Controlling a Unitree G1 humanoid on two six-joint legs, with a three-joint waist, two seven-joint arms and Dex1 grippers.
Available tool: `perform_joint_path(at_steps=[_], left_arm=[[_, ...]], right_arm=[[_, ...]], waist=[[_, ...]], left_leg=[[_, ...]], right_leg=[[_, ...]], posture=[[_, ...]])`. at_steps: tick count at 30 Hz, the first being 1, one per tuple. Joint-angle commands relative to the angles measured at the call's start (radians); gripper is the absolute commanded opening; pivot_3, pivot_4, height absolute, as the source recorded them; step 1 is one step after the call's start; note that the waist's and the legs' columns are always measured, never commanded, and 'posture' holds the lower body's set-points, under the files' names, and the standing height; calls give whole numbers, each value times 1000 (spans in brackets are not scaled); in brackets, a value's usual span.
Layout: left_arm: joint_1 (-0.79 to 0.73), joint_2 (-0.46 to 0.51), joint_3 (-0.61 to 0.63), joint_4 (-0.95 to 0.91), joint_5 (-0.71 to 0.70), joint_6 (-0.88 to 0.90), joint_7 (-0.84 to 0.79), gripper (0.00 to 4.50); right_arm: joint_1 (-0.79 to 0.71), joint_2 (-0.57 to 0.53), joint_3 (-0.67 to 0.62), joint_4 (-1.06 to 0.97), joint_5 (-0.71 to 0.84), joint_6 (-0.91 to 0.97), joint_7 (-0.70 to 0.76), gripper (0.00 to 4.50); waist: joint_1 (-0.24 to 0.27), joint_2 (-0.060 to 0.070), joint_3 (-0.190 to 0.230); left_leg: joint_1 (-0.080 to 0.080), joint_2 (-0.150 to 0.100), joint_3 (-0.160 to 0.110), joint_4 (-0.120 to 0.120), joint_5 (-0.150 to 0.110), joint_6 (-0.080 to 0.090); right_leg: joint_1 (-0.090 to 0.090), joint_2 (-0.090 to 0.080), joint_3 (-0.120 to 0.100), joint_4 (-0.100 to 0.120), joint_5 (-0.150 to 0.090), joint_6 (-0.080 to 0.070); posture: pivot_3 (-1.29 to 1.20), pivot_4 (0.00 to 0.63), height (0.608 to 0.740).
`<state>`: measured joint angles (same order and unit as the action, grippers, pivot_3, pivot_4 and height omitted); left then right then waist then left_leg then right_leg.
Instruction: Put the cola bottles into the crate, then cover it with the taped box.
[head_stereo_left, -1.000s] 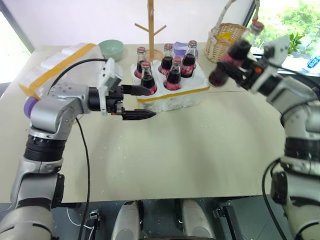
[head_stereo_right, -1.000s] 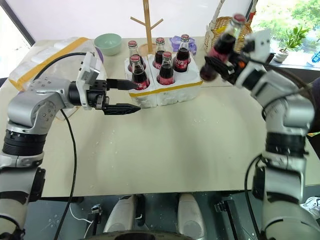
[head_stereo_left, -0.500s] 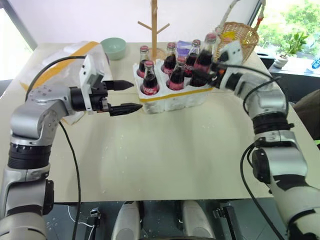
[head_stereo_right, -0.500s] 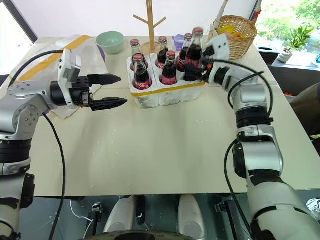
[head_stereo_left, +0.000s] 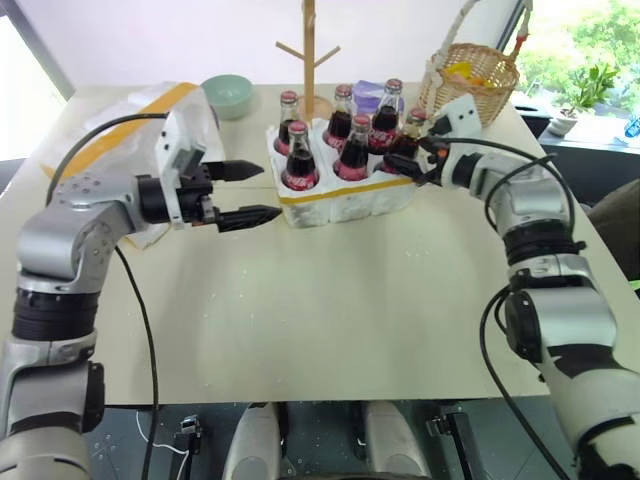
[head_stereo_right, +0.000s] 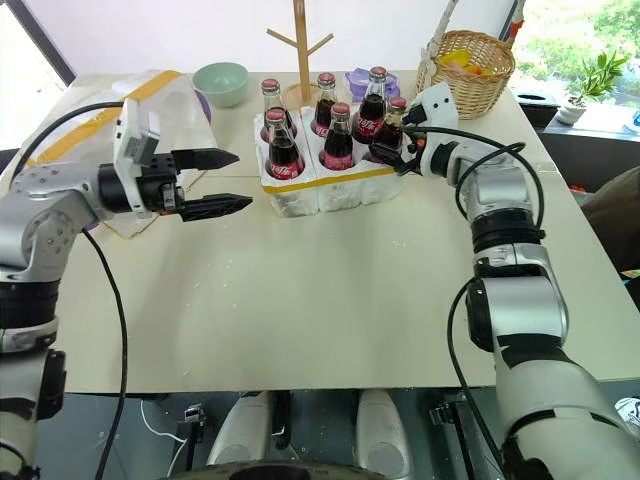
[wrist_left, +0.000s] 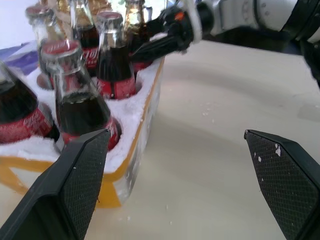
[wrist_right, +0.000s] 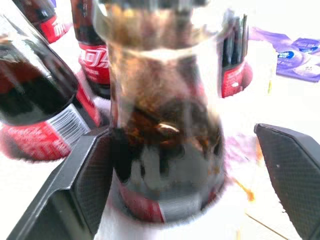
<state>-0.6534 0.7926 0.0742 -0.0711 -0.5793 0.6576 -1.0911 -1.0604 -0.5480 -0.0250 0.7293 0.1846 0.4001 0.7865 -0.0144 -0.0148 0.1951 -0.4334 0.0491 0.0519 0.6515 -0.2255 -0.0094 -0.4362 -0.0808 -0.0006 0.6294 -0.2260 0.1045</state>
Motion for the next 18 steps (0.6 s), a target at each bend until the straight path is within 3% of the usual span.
perform_joint_path(at_steps=[1,6,11,14,18], left_arm=[[51,97,126,-71,-38,35,-6,4500],[272,334,409,-105,-80,147,-101,4500],[513,486,615,19,45,83,-215,4500],[461,586,542,266,123,-47,-232,4500],[258,642,329,497,188,-158,-270,4500]], right_arm=[[39,-138,-51,-263,65,116,107,4480],[111,-403,-115,-540,229,348,349,4480],[103,-502,-158,-658,364,441,471,4480],[118,-525,-167,-726,425,434,543,4480],[128,-509,-153,-740,423,430,513,4480]], waist=[[0,0,0],[-8,0,0],[-22,1,0],[-23,0,0],[-19,0,0]], left_leg=[[0,0,0,-1,0,0],[-6,1,1,-1,0,0],[1,2,3,-3,0,0],[4,2,3,-3,0,-2],[3,2,4,-3,0,-2]], right_leg=[[-1,0,0,0,0,0],[-7,0,0,0,0,0],[-5,0,0,0,-5,-8],[-3,-1,0,1,-6,-12],[-3,-2,0,0,-6,-12]], posture=[[0,150,740],[0,150,740],[0,150,740],[0,150,740],[0,150,740]])
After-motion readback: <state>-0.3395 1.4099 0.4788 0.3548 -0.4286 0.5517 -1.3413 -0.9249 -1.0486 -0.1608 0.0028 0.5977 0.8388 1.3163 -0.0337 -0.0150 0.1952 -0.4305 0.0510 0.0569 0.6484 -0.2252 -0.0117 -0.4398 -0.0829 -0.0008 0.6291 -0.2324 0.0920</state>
